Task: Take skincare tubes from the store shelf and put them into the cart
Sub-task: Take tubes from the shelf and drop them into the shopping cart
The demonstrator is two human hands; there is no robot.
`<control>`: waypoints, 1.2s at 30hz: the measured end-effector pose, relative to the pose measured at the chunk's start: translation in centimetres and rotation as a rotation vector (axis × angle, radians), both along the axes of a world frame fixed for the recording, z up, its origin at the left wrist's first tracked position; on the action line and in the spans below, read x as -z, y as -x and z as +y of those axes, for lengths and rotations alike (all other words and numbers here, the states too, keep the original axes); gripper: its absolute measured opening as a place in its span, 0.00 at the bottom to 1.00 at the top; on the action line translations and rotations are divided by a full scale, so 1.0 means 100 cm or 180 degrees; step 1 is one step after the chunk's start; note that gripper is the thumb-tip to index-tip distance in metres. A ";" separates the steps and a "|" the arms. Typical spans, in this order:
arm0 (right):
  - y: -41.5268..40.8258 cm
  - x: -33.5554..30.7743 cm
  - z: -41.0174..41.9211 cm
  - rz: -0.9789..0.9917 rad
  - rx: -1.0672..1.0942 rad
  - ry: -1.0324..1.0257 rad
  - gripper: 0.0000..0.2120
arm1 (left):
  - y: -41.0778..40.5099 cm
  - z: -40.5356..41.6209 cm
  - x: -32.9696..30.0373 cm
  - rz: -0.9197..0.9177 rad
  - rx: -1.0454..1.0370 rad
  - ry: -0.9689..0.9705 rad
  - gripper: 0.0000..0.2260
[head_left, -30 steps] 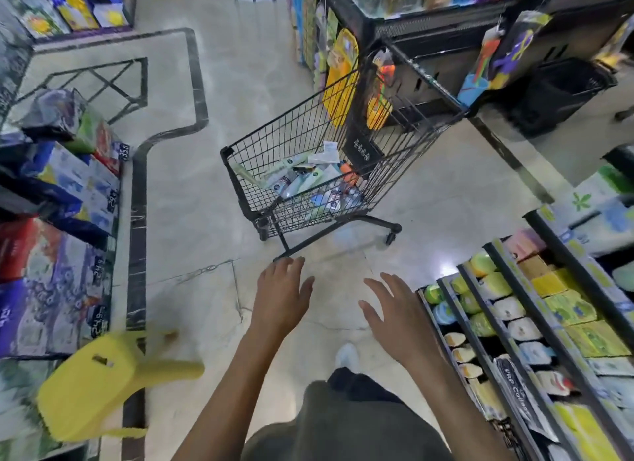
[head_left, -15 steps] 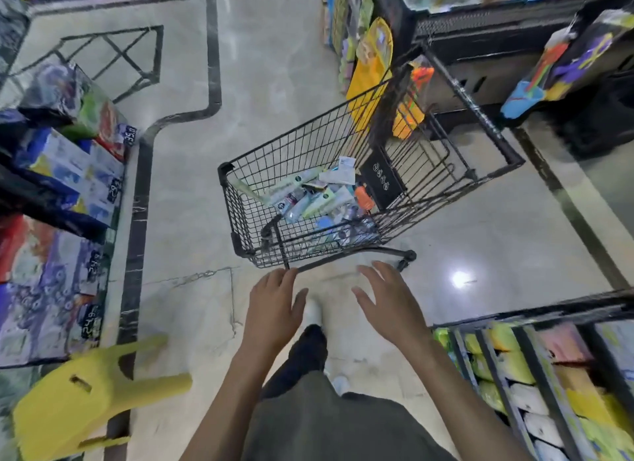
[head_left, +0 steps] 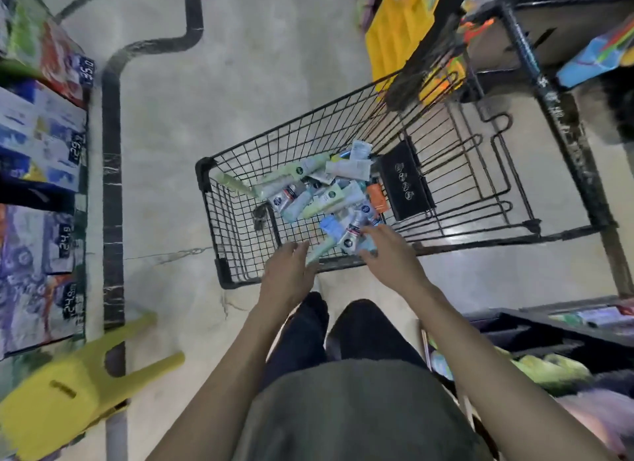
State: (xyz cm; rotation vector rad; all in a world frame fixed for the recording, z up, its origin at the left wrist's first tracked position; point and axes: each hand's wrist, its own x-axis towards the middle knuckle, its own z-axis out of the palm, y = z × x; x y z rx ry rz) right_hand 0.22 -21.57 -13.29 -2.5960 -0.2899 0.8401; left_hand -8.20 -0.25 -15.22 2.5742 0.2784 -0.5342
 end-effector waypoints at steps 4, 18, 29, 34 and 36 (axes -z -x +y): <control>-0.063 0.048 0.002 0.0323 -0.0357 0.0216 0.21 | -0.050 -0.008 0.054 0.0441 0.0011 0.0152 0.22; -0.147 0.283 0.003 0.0107 -0.2932 0.0981 0.27 | -0.100 -0.028 0.287 0.1680 -0.0641 0.0413 0.21; -0.156 0.312 0.009 -0.0211 -0.3551 0.0969 0.26 | -0.089 -0.023 0.328 0.1568 -0.0070 0.0010 0.18; -0.156 0.292 0.003 0.0376 -0.1633 0.0737 0.29 | -0.097 -0.012 0.302 0.1671 -0.0883 0.0709 0.15; -0.154 0.278 -0.001 0.1001 -0.0337 0.0220 0.32 | -0.102 -0.004 0.282 0.1611 -0.1392 0.1060 0.17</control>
